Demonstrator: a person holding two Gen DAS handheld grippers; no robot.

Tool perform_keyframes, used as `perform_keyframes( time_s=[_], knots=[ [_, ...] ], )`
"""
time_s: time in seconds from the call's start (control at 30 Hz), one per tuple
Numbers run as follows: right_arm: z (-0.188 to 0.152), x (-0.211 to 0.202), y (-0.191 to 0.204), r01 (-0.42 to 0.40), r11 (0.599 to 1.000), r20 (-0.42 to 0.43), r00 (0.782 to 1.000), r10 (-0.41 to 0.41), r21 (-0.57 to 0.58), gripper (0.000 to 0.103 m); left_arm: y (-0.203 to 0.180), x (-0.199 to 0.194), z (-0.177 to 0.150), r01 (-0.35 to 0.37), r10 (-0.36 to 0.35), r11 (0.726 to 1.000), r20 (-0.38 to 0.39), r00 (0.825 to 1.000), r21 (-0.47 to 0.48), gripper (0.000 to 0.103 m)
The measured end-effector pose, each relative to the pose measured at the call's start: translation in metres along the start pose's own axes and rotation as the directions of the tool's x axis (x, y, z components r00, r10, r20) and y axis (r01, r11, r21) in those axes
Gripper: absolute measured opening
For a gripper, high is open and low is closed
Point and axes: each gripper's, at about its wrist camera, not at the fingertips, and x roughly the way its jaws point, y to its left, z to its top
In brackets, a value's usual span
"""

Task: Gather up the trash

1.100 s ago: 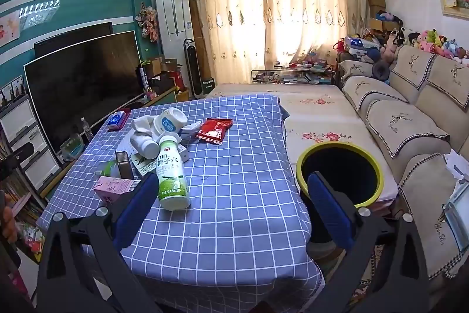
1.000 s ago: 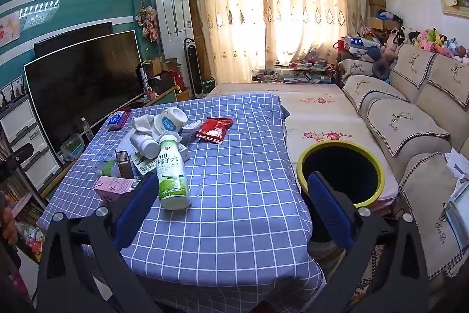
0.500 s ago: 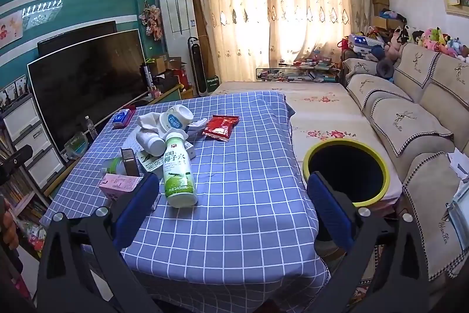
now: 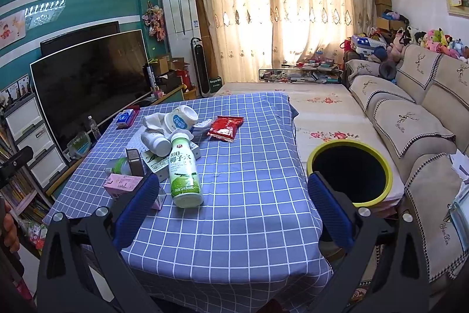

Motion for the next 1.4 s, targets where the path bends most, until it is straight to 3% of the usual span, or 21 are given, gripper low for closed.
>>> perform_keyframes(
  time_s=[1.4],
  knots=[
    [-0.0016, 0.0029, -0.0016, 0.003, 1.000, -0.010, 1.000, -0.003, 0.004, 0.097, 0.0013, 0.0049, -0.0044, 0.000, 0.000, 1.000, -0.022, 1.000, -0.001, 0.099]
  ],
)
